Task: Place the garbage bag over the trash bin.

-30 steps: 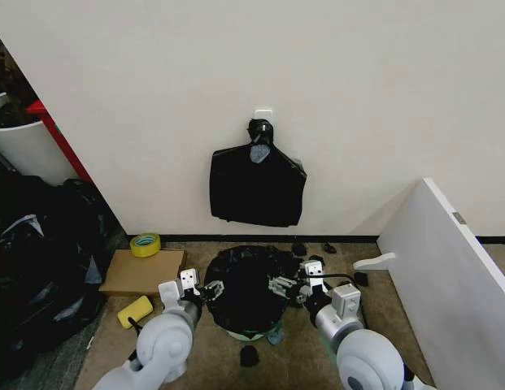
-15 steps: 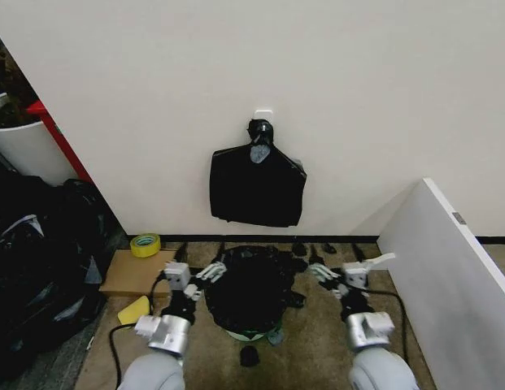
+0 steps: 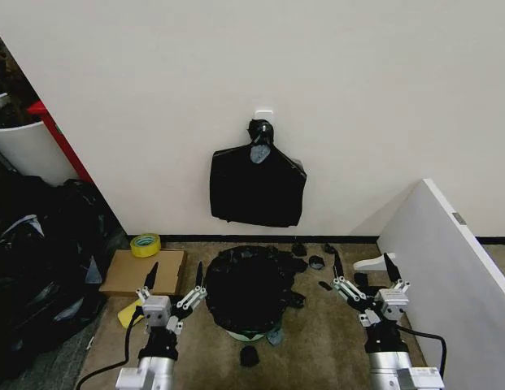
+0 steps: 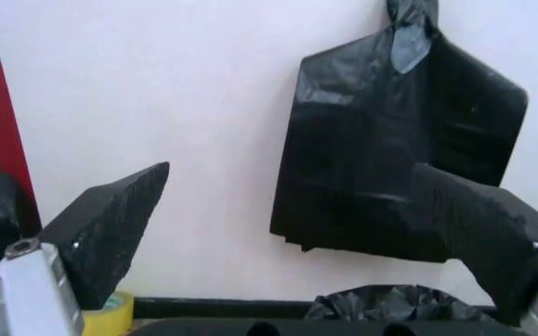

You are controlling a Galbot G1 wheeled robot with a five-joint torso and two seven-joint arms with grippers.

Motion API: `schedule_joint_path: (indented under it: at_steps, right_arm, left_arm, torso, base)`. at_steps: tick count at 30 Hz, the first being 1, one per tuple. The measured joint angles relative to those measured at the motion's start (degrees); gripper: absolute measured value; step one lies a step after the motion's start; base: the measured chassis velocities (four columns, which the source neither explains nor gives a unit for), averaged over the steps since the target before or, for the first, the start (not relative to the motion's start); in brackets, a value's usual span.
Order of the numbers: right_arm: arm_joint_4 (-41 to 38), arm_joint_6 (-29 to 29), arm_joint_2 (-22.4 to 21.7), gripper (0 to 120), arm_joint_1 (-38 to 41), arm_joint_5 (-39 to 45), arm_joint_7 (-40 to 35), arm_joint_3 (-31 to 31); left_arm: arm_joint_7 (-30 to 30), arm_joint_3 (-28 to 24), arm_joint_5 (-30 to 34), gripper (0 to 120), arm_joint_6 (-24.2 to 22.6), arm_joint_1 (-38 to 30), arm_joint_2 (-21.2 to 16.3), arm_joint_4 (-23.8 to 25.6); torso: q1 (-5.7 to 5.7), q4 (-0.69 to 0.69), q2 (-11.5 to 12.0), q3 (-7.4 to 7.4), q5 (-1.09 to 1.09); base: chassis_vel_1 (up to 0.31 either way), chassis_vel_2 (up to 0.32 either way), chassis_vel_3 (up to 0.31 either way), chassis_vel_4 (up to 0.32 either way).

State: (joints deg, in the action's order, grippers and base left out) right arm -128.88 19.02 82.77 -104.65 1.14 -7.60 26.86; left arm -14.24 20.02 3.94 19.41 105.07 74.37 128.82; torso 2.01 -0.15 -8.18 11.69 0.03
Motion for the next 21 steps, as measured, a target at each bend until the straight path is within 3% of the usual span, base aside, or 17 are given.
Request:
schedule_joint_path:
  at_steps: [21]
  right_arm:
    - [1.67,1.16,0.16,100,0.12,-1.11,-0.66,0.34]
  left_arm:
    - [0.73,-0.14,0.12,100,1.39,0.46,-0.26,0.25]
  torso:
    - [0.01,-0.01,0.01,0.01,0.00]
  base:
    - [0.000,0.000,0.000,0.000]
